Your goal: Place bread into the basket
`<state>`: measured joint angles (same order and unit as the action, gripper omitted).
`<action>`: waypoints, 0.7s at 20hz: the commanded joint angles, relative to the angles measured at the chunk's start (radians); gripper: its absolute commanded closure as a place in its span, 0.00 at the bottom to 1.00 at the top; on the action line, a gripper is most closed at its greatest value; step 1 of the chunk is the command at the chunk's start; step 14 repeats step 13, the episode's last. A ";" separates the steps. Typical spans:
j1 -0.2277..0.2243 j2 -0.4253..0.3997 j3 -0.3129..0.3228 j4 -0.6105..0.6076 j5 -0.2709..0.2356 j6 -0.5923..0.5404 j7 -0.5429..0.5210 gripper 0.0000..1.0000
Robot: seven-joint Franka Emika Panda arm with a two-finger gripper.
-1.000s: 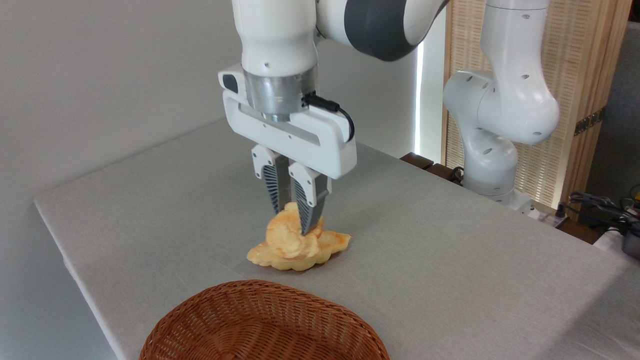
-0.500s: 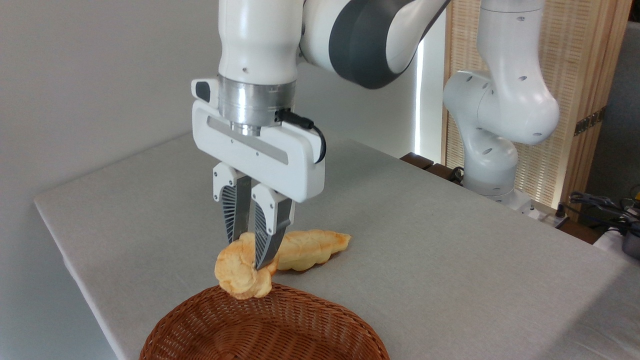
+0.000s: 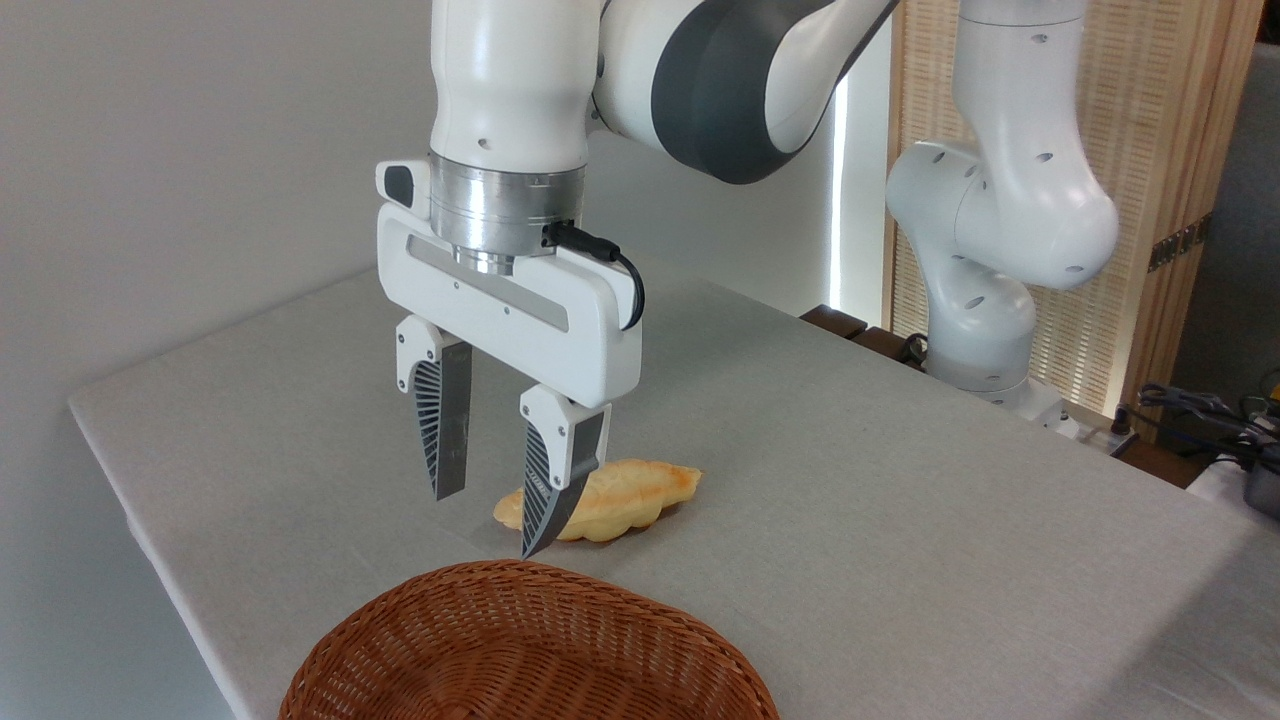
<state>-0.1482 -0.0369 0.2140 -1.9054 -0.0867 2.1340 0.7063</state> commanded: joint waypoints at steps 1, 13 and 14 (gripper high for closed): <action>-0.005 -0.047 -0.021 0.012 -0.005 -0.035 -0.004 0.00; -0.005 -0.058 -0.071 0.051 -0.004 -0.289 -0.027 0.00; -0.005 -0.058 -0.071 0.051 -0.004 -0.289 -0.027 0.00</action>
